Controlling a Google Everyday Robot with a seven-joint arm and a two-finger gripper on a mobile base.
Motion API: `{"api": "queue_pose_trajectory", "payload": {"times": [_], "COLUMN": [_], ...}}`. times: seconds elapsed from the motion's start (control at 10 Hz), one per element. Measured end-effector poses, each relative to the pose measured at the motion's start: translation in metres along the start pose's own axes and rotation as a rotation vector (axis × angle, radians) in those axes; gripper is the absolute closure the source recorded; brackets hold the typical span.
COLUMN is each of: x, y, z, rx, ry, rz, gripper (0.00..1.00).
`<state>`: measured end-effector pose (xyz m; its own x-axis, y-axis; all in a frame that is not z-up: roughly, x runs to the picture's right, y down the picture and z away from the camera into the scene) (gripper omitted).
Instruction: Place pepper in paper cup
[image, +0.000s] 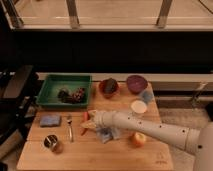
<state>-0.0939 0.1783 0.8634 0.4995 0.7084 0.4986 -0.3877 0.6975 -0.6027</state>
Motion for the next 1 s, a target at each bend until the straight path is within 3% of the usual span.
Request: {"api": "queue_pose_trajectory", "payload": {"times": [0.5, 0.8, 0.9, 1.0], "x": [-0.0005, -0.0004, -0.0003, -0.0004], "y": [0.002, 0.0016, 0.0015, 0.0014], "z": [0.0017, 0.0016, 0.0017, 0.0016], "rx": [-0.004, -0.004, -0.004, -0.003], "ry": [0.001, 0.001, 0.001, 0.001], "rz": [-0.002, -0.002, -0.002, -0.002], "gripper": [0.98, 0.99, 0.95, 0.84]}}
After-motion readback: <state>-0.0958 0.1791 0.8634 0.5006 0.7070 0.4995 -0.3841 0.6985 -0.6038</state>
